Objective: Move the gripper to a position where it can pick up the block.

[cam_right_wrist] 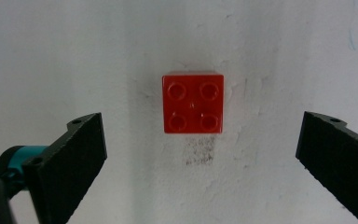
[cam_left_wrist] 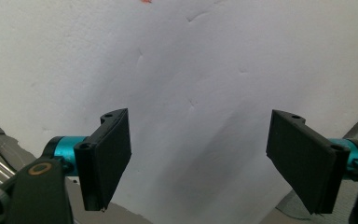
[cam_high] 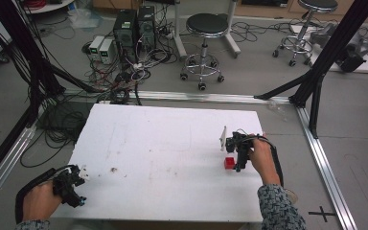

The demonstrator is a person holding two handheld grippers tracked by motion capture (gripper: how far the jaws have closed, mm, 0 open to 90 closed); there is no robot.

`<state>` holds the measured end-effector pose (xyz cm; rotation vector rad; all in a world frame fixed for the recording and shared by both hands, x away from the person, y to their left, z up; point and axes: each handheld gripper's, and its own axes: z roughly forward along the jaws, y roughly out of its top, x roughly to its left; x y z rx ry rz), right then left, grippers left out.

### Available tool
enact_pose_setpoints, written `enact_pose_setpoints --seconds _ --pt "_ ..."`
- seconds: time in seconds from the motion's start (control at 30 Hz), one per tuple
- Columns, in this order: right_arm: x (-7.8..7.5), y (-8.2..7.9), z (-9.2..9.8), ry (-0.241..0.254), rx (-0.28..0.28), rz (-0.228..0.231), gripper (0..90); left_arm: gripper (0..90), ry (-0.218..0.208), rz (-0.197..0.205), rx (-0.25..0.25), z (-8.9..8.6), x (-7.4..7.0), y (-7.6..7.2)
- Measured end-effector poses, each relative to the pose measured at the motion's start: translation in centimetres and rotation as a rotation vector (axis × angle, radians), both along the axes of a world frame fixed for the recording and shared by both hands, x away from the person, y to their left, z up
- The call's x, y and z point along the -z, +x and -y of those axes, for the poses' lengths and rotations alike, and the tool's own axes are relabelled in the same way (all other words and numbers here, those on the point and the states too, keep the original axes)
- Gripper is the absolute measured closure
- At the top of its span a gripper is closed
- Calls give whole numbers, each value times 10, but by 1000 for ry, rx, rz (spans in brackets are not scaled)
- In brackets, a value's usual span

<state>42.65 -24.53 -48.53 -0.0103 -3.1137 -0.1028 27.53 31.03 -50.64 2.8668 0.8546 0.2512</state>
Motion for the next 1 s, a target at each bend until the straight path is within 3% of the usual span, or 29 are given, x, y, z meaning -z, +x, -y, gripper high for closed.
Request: enact_pose_setpoints --seconds 0.3,0.4,0.5,0.6,1.0 --pt "15 0 -7 -3 -17 -10 8 222 6 3 4 0 0 0" --pt "21 -1 -10 -25 -16 -13 8 222 8 2 5 1 0 0" --pt "26 0 -14 -33 -52 -8 8 222 7 2 5 1 0 0" --pt "28 -1 -14 -61 -27 -17 8 222 6 1 4 0 0 0" --pt "29 -1 -14 -63 -29 -19 8 222 3 3 1 1 0 0"
